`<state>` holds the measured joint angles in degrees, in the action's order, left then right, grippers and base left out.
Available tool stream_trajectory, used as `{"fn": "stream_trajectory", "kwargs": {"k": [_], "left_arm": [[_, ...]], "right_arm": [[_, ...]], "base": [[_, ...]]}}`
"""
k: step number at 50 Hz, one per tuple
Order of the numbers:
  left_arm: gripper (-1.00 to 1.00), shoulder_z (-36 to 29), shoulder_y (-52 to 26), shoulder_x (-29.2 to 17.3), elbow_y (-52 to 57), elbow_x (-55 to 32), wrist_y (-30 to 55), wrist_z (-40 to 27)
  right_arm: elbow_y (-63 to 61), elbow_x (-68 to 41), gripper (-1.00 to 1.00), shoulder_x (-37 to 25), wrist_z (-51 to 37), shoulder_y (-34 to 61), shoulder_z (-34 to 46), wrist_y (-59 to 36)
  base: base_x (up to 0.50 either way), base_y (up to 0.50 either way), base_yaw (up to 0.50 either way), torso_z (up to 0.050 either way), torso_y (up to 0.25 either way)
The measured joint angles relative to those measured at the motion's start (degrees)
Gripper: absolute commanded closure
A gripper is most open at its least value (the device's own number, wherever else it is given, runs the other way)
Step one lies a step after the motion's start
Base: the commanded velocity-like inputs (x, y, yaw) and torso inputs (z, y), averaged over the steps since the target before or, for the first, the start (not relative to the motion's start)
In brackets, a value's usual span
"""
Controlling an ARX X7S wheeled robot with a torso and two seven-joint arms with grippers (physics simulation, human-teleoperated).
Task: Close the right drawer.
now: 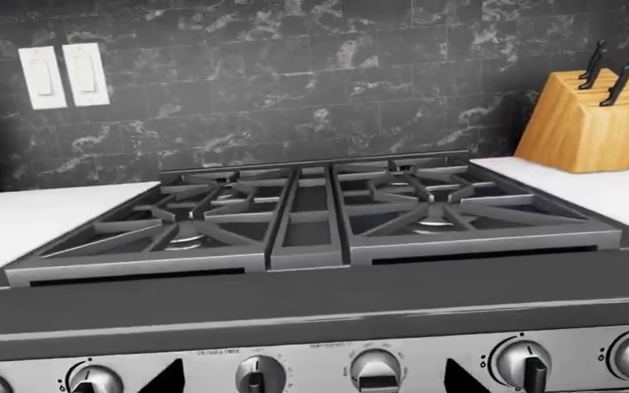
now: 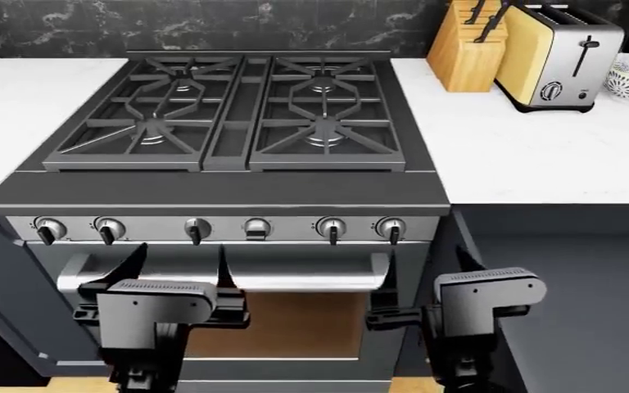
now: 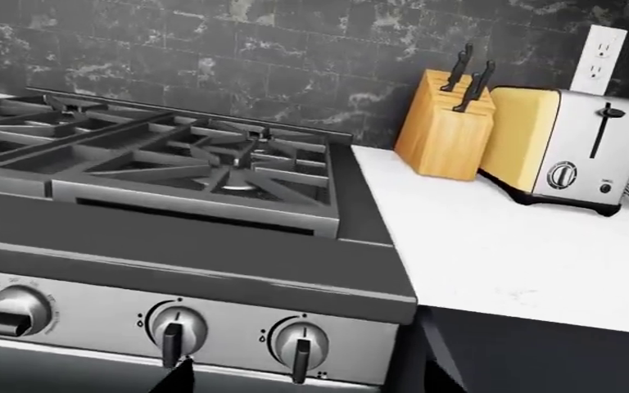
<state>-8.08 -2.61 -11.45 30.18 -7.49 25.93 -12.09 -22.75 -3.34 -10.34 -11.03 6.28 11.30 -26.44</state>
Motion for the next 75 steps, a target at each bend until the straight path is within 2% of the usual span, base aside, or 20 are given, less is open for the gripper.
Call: {"fn": "stream_trajectory", "kwargs": {"k": [15, 24, 33, 46, 65, 75], "left_arm": [[-1.00, 3.40, -9.63, -0.65, 13.41, -5.06, 14.74, -0.86], [-1.00, 7.11, -22.27, 1.11, 22.64, -11.70, 30.27, -2.70], [-1.00, 9.08, -29.17, 1.20, 26.75, -17.13, 37.83, -5.36], [-1.00, 10.66, -33.56, -0.53, 28.81, -25.16, 41.18, -10.87], [-1.00, 12.17, -39.24, -5.05, 29.27, -39.73, 41.95, -21.98], [-1.00, 12.24, -40.68, -6.94, 29.04, -44.14, 41.07, -25.65]], "right_arm": [[-14.74, 0.76, -1.00, -1.67, 0.02, 8.05, 2.61, -18.51], [-23.57, 1.26, -1.00, -2.97, 1.54, 21.49, 6.07, -34.94], [-27.83, 1.40, -1.00, -3.43, 2.26, 29.09, 7.90, -43.47], [-31.03, 1.36, -1.00, -3.41, 2.49, 34.93, 9.24, -49.90], [-34.49, 0.96, -1.00, -2.81, 2.65, 43.98, 11.36, -58.41], [-35.43, 0.69, -1.00, -2.23, 2.58, 46.06, 11.03, -60.15]], "base": [[0.00, 0.00, 0.00, 0.000, 0.000], [0.00, 0.00, 0.00, 0.000, 0.000], [0.00, 0.00, 0.00, 0.000, 0.000], [0.00, 0.00, 0.00, 0.000, 0.000], [0.00, 0.00, 0.00, 0.000, 0.000], [0.00, 0.00, 0.00, 0.000, 0.000]]}}
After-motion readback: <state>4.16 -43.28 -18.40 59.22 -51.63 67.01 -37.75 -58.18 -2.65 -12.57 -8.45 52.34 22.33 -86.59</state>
